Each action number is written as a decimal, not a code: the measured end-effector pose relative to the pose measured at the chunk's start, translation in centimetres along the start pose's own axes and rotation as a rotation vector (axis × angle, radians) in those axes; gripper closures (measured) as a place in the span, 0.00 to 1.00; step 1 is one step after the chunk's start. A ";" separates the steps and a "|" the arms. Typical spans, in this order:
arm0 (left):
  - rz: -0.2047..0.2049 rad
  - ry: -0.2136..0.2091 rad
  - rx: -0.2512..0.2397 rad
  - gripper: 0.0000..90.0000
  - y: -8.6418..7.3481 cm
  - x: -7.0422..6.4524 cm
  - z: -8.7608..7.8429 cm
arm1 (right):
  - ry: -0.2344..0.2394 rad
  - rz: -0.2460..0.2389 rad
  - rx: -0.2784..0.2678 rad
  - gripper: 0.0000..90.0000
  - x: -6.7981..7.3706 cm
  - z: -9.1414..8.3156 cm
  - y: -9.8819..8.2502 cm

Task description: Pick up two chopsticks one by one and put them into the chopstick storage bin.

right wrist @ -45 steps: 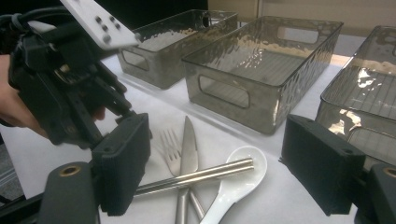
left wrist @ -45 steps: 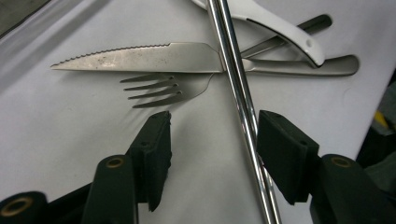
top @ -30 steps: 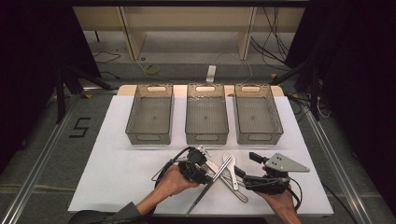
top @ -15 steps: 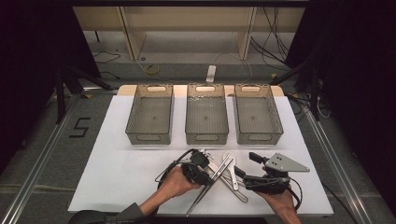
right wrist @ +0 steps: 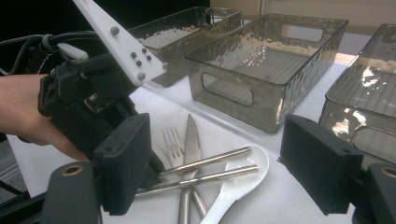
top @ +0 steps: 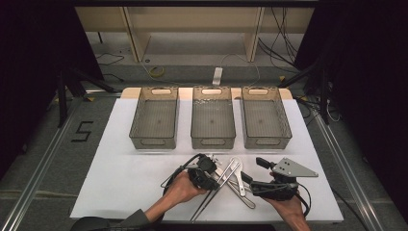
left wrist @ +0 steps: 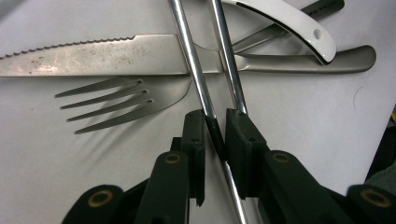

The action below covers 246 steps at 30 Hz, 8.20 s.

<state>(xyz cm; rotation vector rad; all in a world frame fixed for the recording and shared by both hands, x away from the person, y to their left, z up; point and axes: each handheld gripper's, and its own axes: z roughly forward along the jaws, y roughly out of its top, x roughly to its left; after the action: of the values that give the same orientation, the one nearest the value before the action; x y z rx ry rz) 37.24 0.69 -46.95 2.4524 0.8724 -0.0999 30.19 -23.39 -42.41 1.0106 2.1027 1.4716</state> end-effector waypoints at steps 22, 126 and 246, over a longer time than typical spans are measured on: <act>0.042 0.033 -0.070 0.94 0.1 0.1 -1.2 | 0.001 0.001 -0.001 0.29 -0.1 -0.1 0.0; -0.421 0.458 -0.508 0.94 -0.5 23.3 -16.3 | 0.017 0.016 -0.016 0.27 -0.3 -0.2 -0.2; 0.082 -0.017 0.012 0.79 0.4 -1.1 0.4 | 0.028 -0.003 0.020 0.27 0.0 0.1 -0.3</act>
<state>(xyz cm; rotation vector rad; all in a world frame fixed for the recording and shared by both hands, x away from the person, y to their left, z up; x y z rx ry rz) 36.69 -0.37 -46.86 2.4907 0.7652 -0.0970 30.15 -23.38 -42.75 0.9996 2.1414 1.4745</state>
